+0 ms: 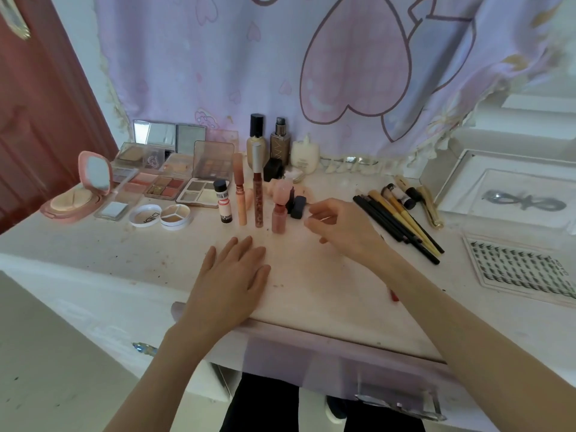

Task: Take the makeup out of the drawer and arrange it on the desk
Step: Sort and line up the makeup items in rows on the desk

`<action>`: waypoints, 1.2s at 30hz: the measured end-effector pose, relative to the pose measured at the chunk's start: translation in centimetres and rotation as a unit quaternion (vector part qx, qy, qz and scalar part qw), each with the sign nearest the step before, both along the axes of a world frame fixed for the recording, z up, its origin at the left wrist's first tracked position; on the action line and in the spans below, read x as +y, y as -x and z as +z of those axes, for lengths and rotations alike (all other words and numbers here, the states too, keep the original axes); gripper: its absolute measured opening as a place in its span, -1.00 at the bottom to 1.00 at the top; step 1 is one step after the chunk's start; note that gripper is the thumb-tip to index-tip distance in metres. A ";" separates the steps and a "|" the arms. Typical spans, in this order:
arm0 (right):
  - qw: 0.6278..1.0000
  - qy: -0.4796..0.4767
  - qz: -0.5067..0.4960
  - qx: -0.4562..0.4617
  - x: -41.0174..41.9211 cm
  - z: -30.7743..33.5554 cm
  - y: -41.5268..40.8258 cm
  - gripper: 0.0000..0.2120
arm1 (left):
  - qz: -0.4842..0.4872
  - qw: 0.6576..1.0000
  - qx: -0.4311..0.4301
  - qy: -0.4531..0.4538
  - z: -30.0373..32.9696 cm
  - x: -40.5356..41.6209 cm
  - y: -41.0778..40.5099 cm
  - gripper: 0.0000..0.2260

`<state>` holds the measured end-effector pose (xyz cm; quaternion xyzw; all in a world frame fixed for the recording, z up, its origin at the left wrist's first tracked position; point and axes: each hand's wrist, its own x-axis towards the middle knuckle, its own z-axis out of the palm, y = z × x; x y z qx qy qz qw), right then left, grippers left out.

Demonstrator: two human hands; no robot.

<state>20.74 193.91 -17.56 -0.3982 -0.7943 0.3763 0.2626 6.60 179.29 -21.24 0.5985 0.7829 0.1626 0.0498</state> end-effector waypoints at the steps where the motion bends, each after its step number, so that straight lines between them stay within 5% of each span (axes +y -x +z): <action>1: 1.000 -0.007 -0.005 0.003 0.2 0.4 -1.0 -0.78 | -0.009 0.998 -0.025 -0.054 0.2 0.0 -0.7 -0.63; 5: 0.998 -0.040 -0.058 -0.009 1.9 1.4 -5.4 -0.93 | -0.061 0.991 -0.047 -0.110 0.4 1.6 -3.7 -0.65; 16: 0.947 -0.129 -0.196 -0.220 9.7 0.5 -10.8 -0.77 | -0.113 0.986 0.096 0.078 -1.0 7.8 -5.4 -0.33; 25: 0.913 -0.108 -0.196 -0.342 12.8 0.3 -9.2 -0.63 | -0.105 0.989 0.100 0.032 -1.7 7.8 -5.4 -0.26; 30: 0.951 -0.089 -0.210 -0.206 11.7 1.1 -9.6 -0.67 | -0.107 0.993 0.048 0.018 -1.3 7.9 -5.4 -0.17; 36: 0.980 0.104 -0.140 0.101 6.3 2.2 -10.2 -0.89 | -0.077 0.973 -0.200 -0.089 -0.4 7.4 -5.1 -0.33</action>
